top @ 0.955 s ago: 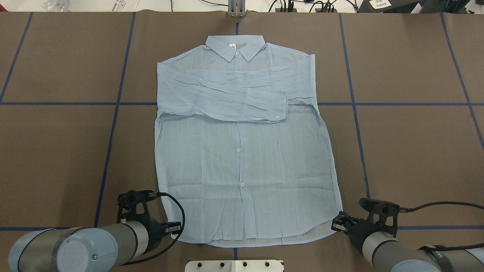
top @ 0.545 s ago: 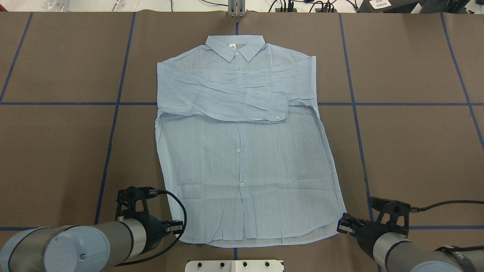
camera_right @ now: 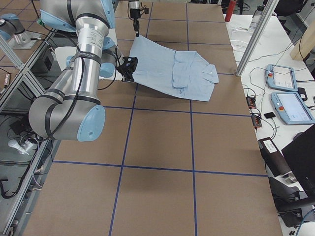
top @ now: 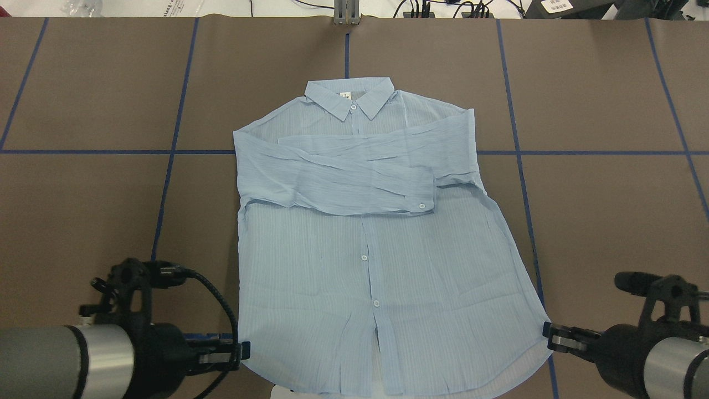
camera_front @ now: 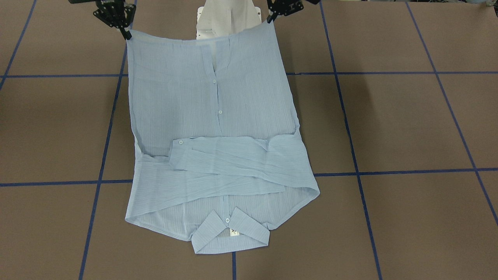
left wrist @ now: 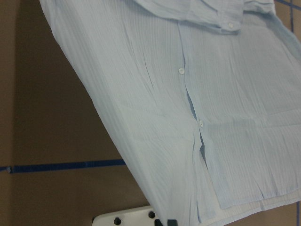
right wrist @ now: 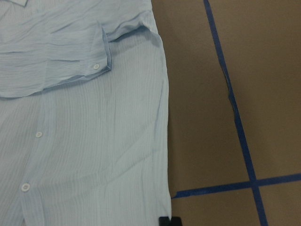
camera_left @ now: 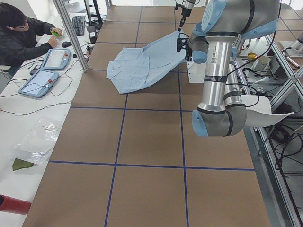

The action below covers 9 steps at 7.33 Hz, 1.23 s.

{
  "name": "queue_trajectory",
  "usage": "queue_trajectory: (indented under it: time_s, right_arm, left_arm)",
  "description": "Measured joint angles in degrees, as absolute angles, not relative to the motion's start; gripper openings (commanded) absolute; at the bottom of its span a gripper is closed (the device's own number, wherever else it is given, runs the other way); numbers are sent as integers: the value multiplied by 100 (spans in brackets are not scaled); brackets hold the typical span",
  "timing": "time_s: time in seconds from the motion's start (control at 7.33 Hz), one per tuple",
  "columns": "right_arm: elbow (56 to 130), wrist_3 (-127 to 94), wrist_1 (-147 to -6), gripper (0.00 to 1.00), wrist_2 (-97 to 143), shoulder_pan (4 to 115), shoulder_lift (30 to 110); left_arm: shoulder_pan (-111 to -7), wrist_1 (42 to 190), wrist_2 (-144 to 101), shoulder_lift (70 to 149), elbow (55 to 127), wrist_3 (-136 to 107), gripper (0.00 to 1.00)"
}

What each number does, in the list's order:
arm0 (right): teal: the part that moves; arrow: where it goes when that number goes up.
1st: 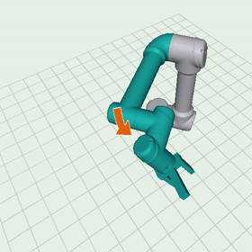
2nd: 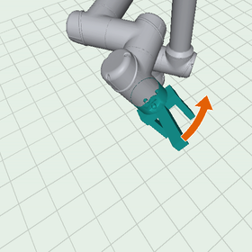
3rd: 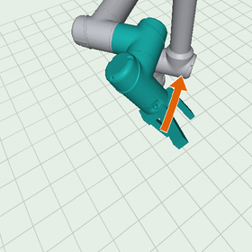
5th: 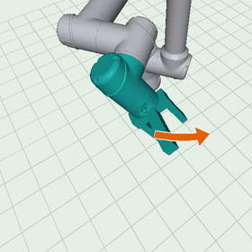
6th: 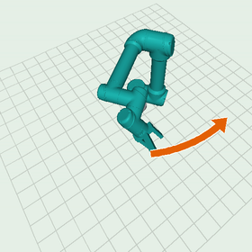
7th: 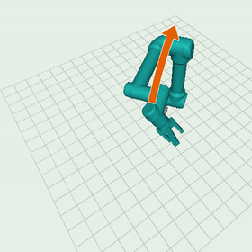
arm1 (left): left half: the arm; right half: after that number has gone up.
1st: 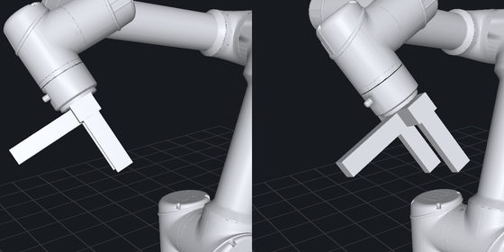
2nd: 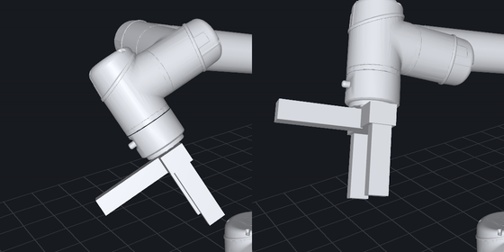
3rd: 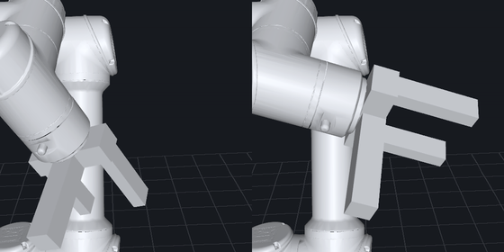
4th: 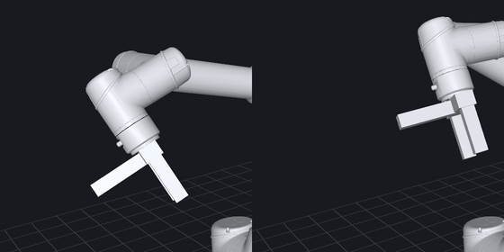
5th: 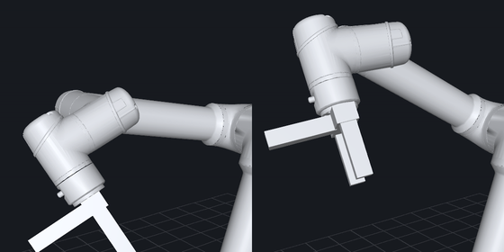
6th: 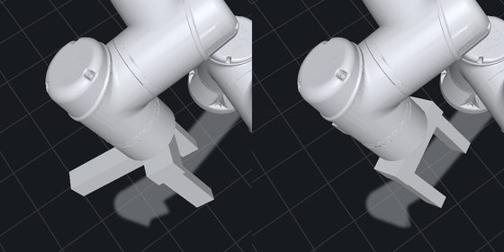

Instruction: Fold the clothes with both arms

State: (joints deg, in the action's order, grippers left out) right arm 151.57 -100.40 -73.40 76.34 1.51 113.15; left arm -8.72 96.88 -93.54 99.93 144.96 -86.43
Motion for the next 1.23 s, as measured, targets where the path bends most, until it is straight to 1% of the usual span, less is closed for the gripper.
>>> queue_trajectory:
  time_s: [0.14, 0.27, 0.41, 0.55, 0.68, 0.95, 1.23]
  right_arm:
    - [15551, -10019, -8074, 0, 8210, 580, 10994]
    - [15576, -9925, -8850, 0, 8563, 954, 10374]
    - [15254, -9699, -9479, 0, 8717, 1294, 9549]
    - [14756, -9381, -9866, 0, 8792, 1670, 8733]
    - [14296, -9041, -10050, 0, 8828, 2060, 8135]
    - [13481, -8138, -10138, 0, 8860, 2875, 7312]
    - [12634, -7581, -10071, 0, 8973, 3498, 6777]
  left_arm:
    - [-1169, 9229, -9648, 10132, 14744, -8465, 0]
    - [-1468, 9006, -9817, 10327, 14616, -8190, 0]
    - [-1769, 8920, -9882, 10561, 14250, -7954, 0]
    - [-2136, 8893, -9902, 10837, 13793, -7710, 0]
    - [-2508, 8892, -9909, 11042, 13384, -7450, 0]
    - [-3231, 8918, -9919, 11435, 12604, -6966, 0]
    - [-3629, 9085, -9858, 11695, 11909, -6760, 0]
